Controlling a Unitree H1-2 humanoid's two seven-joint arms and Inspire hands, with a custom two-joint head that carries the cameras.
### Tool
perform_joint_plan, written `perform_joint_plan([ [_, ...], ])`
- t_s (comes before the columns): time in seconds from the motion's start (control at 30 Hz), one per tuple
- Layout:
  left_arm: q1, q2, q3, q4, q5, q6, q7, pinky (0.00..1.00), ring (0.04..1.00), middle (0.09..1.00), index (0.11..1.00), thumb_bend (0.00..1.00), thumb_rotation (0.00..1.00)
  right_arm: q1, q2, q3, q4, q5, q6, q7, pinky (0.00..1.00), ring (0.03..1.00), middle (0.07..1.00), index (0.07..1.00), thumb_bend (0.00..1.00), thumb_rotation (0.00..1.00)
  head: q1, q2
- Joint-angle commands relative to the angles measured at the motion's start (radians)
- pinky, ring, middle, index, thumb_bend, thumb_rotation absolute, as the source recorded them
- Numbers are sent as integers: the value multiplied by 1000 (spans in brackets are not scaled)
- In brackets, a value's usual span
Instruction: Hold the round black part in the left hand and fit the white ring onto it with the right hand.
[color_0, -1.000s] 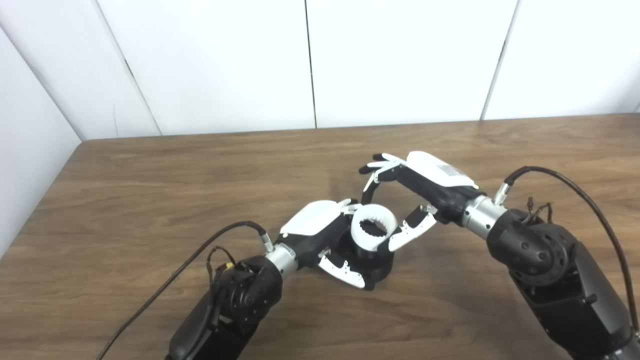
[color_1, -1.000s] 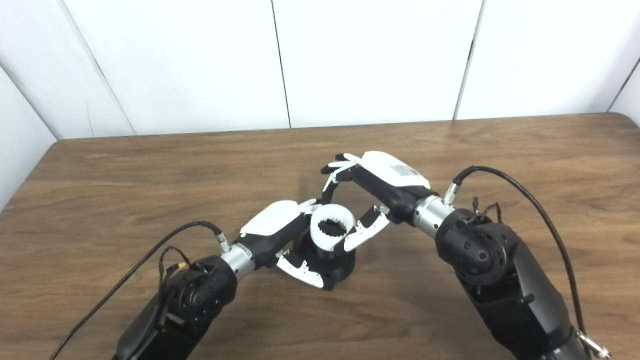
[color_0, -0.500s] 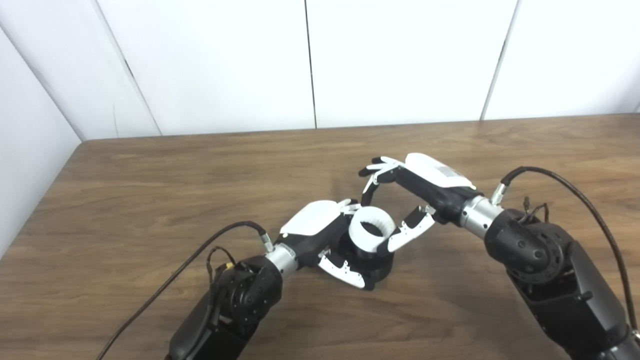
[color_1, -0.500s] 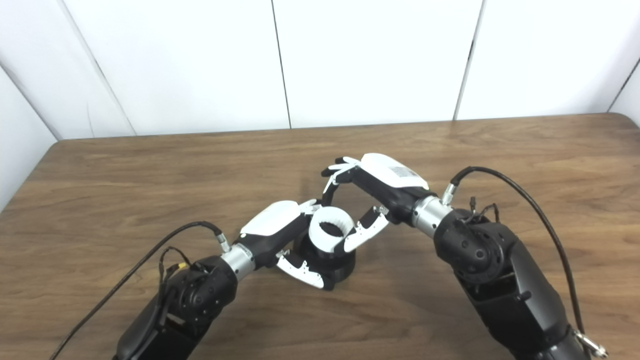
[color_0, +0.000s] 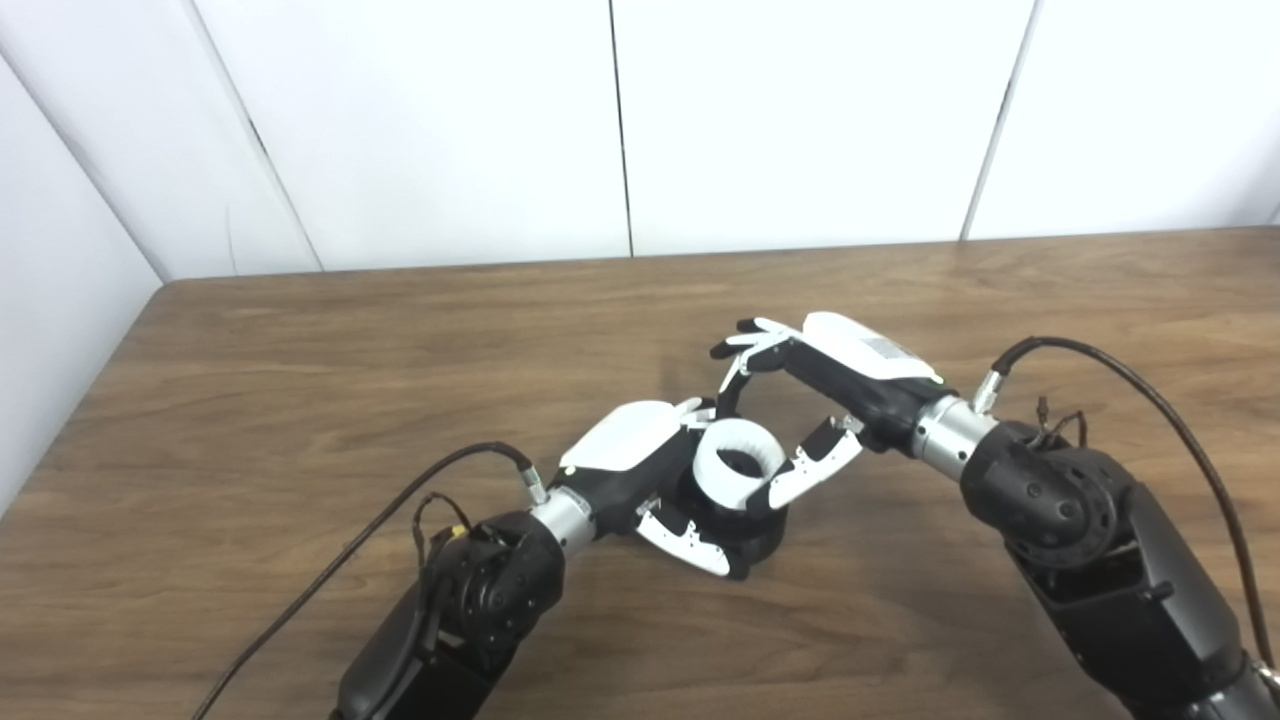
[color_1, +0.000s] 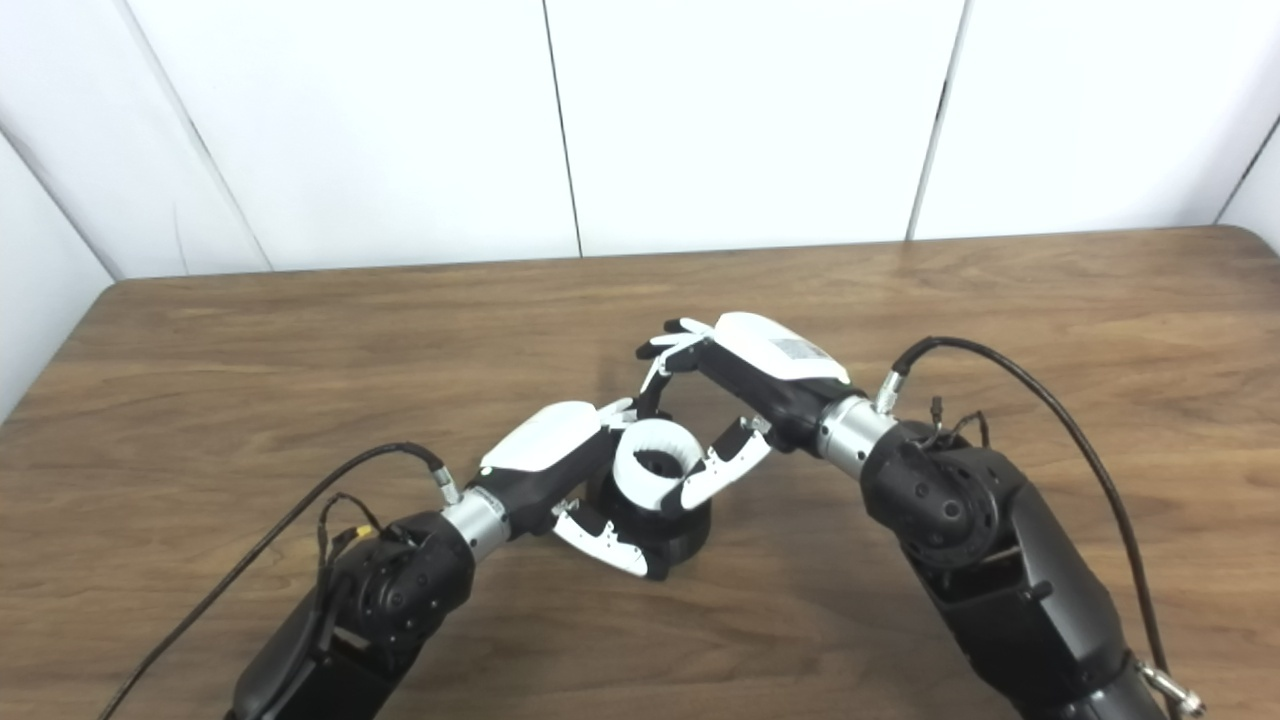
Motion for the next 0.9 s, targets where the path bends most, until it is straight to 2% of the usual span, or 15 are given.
perform_joint_plan([
  [0.0,-1,12,-10,17,0,18,-46,901,992,942,711,904,336,-38,10,-4,-22,4,-28,-20,891,980,880,584,877,253,2,3],
  [0.33,-6,10,-5,11,-11,17,-44,890,991,941,704,904,326,-34,14,0,-39,0,-8,-4,908,982,881,580,880,229,4,7],
  [0.87,-10,14,-5,-6,3,24,-49,880,981,938,716,899,345,-20,-2,-4,-19,14,-30,-8,893,977,878,588,892,279,5,13],
])
